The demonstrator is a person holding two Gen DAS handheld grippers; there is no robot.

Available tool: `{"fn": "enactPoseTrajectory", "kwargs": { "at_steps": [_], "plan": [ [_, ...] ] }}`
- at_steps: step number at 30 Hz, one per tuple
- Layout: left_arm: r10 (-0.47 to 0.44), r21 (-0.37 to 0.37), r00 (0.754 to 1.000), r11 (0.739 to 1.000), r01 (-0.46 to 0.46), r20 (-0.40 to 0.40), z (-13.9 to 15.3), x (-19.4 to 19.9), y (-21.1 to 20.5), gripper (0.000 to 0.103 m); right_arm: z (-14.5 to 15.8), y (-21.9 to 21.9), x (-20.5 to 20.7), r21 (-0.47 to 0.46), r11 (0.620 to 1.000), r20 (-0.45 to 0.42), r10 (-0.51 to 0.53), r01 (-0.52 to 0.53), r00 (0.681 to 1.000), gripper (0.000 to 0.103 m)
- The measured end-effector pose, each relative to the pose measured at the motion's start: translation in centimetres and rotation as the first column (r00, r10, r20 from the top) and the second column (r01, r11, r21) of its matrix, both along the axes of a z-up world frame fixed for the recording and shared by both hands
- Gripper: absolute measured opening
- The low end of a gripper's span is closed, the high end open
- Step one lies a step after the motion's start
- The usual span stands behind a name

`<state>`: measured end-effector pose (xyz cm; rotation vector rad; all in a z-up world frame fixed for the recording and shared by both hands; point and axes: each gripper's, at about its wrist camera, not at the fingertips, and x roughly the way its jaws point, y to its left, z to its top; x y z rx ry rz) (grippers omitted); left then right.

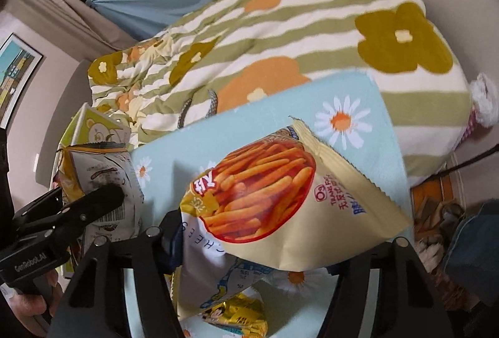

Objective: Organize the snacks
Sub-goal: 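Grasp the yellow chip bag with the left tool while the right tool grasps the fries-print bag, then drop the yellow chip bag into the box with the left tool while the right tool drops the fries-print bag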

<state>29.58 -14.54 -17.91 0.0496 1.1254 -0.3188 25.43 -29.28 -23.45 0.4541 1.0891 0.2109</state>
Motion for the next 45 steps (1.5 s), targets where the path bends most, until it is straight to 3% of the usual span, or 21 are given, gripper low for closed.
{"fn": "enactPoseTrajectory", "kwargs": {
  "at_steps": [12, 22, 29, 38, 40, 43, 45],
  "plan": [
    [0.077, -0.079, 0.986, 0.995, -0.066, 0.15, 7.7, -3.2, 3.2, 0.061, 8.1, 2.0, -1.0, -0.053, 0.994, 0.154, 0.108, -0.101, 0.982, 0.061],
    [0.223, -0.077, 0.945, 0.974, -0.211, 0.241, 12.8, -5.7, 13.3, 0.061, 13.5, 9.8, -1.1, -0.063, 0.968, 0.283, 0.251, -0.244, 0.926, 0.061],
    [0.302, -0.062, 0.929, 0.953, -0.295, 0.216, 13.0, -3.8, 21.5, 0.061, 15.5, 17.1, 0.6, -0.072, 0.948, 0.313, 0.315, -0.309, 0.896, 0.061],
    [0.263, -0.04, 0.957, 0.965, -0.26, 0.119, 9.1, 1.2, 26.6, 0.061, 15.5, 22.3, 3.4, -0.113, 0.951, 0.287, 0.31, -0.289, 0.907, 0.061],
    [0.253, -0.032, 0.962, 0.967, -0.251, 0.098, 7.9, 2.5, 26.9, 0.064, 15.2, 22.6, 4.0, -0.118, 0.955, 0.275, 0.296, -0.273, 0.915, 0.061],
    [0.248, -0.03, 0.966, 0.969, -0.247, 0.07, 6.8, 3.4, 27.4, 0.097, 14.7, 23.2, 4.7, -0.133, 0.959, 0.257, 0.275, -0.248, 0.926, 0.061],
    [0.252, -0.05, 0.963, 0.967, -0.248, 0.095, 6.8, 3.2, 27.9, 0.103, 14.5, 23.3, 5.0, -0.148, 0.962, 0.249, 0.26, -0.229, 0.933, 0.061]
  ]
}}
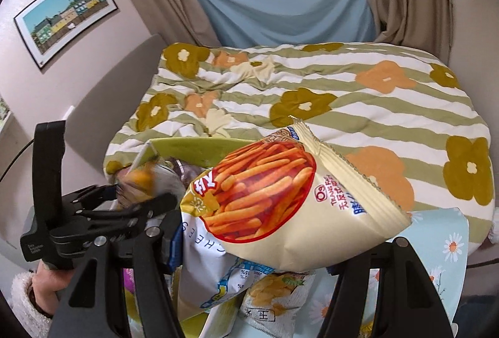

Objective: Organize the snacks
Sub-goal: 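Drop the yellow chip bag into the box with the left tool while the right tool drops the fries-print bag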

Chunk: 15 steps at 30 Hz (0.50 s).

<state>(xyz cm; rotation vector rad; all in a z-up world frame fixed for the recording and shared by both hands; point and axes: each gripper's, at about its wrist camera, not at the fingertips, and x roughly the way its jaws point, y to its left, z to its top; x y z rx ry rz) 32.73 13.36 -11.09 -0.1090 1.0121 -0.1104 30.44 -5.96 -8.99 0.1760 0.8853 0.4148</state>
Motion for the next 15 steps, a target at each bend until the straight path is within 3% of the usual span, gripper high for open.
{"fn": "enactPoseTrajectory", "kwargs": {
  "at_steps": [8, 15],
  "plan": [
    [0.002, 0.009, 1.0, 1.0, -0.003, 0.016, 0.2, -2.0, 2.4, 0.103, -0.5, 0.5, 0.5, -0.034, 0.999, -0.006, -0.042, 0.042, 0.999, 0.061],
    [0.054, 0.016, 0.997, 0.998, -0.055, 0.046, 1.7, -4.6, 5.7, 0.103, 0.8, 3.0, 0.2, -0.017, 1.0, 0.019, 0.023, -0.023, 1.0, 0.061]
  ]
}}
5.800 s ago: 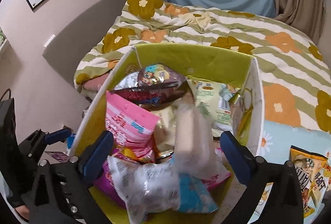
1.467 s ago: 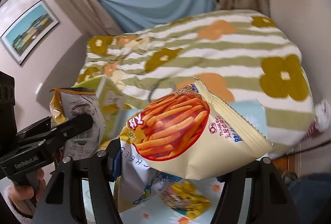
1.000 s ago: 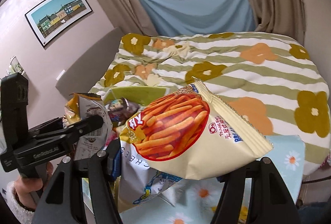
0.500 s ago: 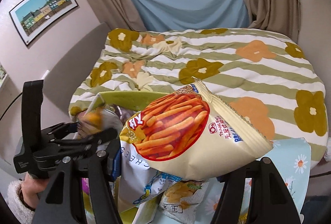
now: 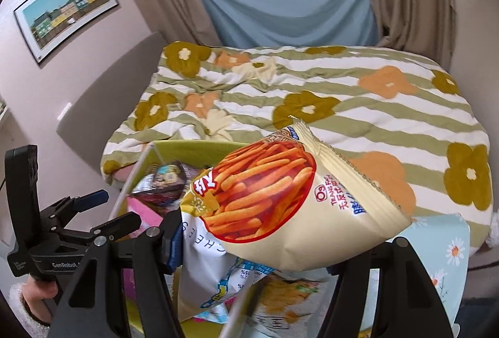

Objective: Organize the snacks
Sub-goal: 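Drop the yellow chip bag into the box with the left tool while the right tool drops the fries-print bag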

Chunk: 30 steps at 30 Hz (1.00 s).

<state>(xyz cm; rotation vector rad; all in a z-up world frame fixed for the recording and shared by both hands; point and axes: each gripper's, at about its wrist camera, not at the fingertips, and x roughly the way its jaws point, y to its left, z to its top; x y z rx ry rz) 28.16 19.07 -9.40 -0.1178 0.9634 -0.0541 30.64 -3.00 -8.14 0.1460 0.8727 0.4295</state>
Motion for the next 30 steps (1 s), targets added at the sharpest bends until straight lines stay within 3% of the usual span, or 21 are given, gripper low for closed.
{"fn": "enactPoseTrajectory", "kwargs": {
  "at_steps": [6, 14, 16, 18, 19, 24, 30],
  "plan": [
    [0.041, 0.016, 0.999, 0.999, -0.041, 0.004, 0.5, -1.5, 2.0, 0.103, 1.4, 4.3, 0.5, 0.013, 0.995, 0.03, 0.095, -0.096, 0.995, 0.061],
    [0.065, 0.045, 0.998, 0.997, -0.065, -0.006, -0.2, -2.8, 3.9, 0.103, 0.8, 10.0, 1.7, -0.01, 0.98, 0.012, 0.198, -0.198, 0.98, 0.064],
    [0.072, 0.049, 0.997, 0.996, -0.072, -0.012, -0.6, -3.2, 4.4, 0.103, 0.1, 10.9, 1.8, -0.006, 0.976, -0.008, 0.219, -0.219, 0.976, 0.073],
    [0.079, 0.051, 0.997, 0.996, -0.078, -0.021, -1.0, -3.5, 4.8, 0.103, -0.4, 11.4, 1.6, -0.018, 0.976, -0.006, 0.217, -0.217, 0.976, 0.098],
    [0.081, 0.049, 0.996, 0.996, -0.08, -0.025, -1.2, -3.5, 4.9, 0.103, -0.6, 11.5, 1.3, -0.025, 0.976, 0.002, 0.214, -0.214, 0.977, 0.101],
    [0.084, 0.034, 0.996, 0.996, -0.083, -0.038, -1.9, -4.3, 5.1, 0.103, -1.0, 11.0, -0.1, -0.07, 0.981, 0.06, 0.186, -0.181, 0.981, 0.103],
    [0.084, 0.03, 0.996, 0.996, -0.083, -0.026, -1.4, -5.2, 4.4, 0.103, -0.1, 9.7, -0.9, -0.06, 0.986, 0.082, 0.16, -0.155, 0.984, 0.103]
  ]
}}
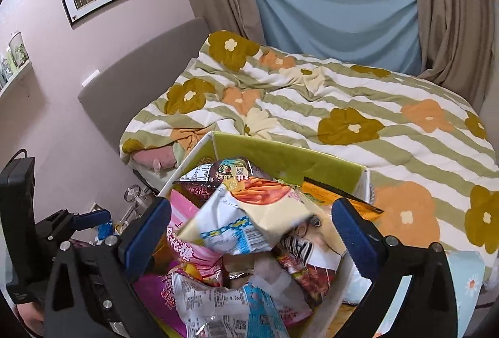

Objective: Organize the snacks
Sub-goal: 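Drop the yellow chip bag into the box with the left tool while the right tool drops the fries-print bag, then reach the left tool to the white rice-cracker bag while the right tool reaches the gold bag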

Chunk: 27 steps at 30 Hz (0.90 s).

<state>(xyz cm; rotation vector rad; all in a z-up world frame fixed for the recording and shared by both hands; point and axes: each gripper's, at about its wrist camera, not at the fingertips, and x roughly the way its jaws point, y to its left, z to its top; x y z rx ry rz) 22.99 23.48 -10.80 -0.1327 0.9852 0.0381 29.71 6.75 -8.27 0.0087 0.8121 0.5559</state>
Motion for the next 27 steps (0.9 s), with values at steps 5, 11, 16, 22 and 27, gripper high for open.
{"fn": "enactPoseTrajectory", "kwargs": {
  "at_steps": [5, 11, 16, 22, 27],
  "plan": [
    [-0.009, 0.016, 1.0, 1.0, 0.008, 0.028, 1.5, -0.8, -1.4, 0.103, 1.3, -1.3, -1.2, 0.017, 1.0, 0.016, -0.005, 0.005, 1.0, 0.103],
    [-0.035, 0.035, 0.997, 0.999, 0.033, 0.067, 3.5, -2.0, -4.0, 0.103, 3.0, -4.5, -3.4, 0.047, 0.999, 0.027, -0.026, 0.025, 0.999, 0.103],
    [-0.071, 0.033, 0.993, 0.997, 0.068, 0.099, 4.9, -2.7, -7.4, 0.103, 4.4, -8.4, -5.4, 0.042, 0.997, 0.045, -0.064, 0.062, 0.997, 0.103],
    [-0.142, 0.038, 0.984, 0.99, 0.138, 0.105, 5.2, -3.3, -13.1, 0.103, 4.9, -14.1, -7.8, 0.027, 0.993, 0.053, -0.118, 0.117, 0.992, 0.103],
    [-0.19, 0.032, 0.979, 0.982, 0.188, 0.069, 4.2, -3.5, -18.2, 0.103, 4.4, -19.3, -9.5, 0.009, 0.986, 0.041, -0.169, 0.169, 0.985, 0.103]
  ]
}}
